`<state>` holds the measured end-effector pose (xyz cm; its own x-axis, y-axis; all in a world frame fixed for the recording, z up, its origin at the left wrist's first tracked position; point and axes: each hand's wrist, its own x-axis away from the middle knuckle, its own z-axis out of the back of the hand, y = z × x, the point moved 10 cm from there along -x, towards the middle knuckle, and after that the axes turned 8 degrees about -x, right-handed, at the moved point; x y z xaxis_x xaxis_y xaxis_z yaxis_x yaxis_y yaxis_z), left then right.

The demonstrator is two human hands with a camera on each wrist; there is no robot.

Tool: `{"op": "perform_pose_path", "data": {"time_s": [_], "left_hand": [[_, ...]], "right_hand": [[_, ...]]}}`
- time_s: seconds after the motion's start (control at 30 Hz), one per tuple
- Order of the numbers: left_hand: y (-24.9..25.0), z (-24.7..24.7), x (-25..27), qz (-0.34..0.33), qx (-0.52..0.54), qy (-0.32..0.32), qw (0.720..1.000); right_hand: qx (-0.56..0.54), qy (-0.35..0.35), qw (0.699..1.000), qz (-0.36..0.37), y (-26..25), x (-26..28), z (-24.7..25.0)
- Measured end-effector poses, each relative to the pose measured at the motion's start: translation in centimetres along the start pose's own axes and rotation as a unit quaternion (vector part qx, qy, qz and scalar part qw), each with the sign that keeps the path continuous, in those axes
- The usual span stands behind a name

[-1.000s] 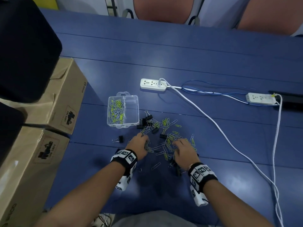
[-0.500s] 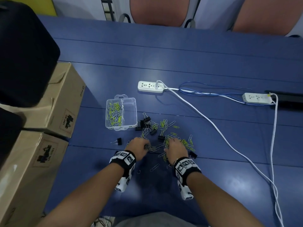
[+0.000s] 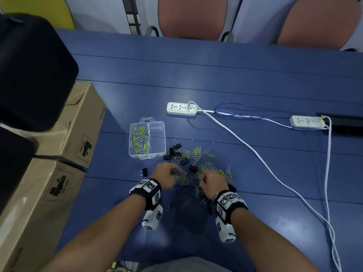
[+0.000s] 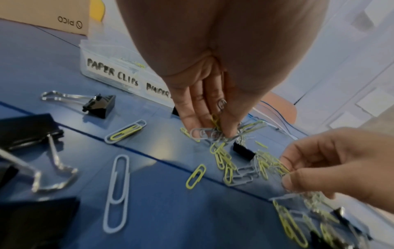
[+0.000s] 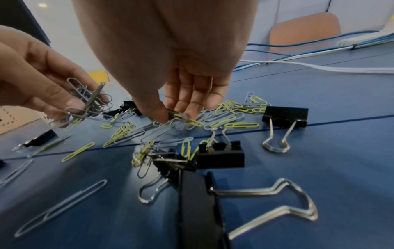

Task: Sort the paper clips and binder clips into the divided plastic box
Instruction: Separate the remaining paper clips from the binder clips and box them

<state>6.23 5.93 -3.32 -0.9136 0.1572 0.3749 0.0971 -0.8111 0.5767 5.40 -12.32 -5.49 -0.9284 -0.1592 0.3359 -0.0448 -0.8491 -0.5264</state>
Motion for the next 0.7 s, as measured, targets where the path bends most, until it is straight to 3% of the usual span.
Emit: {"op": "perform_pose_path", "data": {"time_s": [0.33,0.53,0.7], "left_hand": [[1.1,4.3,-0.2,0.015,0.083,0.019,0.996],[-1.4,9.2,-0.4,0.052,0.121,0.091,0.987],[-4.8,13.8,-0.4,0.112,0.114,0.158,0.974]], "right_hand": [[-0.241,0.063,0.968,-0.024,-0.4,-0.6,3.7],[-0.337,0.083,0.937,-0.027,-3.6,-1.5,4.9],[-0.410,0.060,0.910,-0.022,-7.7,-3.4,4.8]]}}
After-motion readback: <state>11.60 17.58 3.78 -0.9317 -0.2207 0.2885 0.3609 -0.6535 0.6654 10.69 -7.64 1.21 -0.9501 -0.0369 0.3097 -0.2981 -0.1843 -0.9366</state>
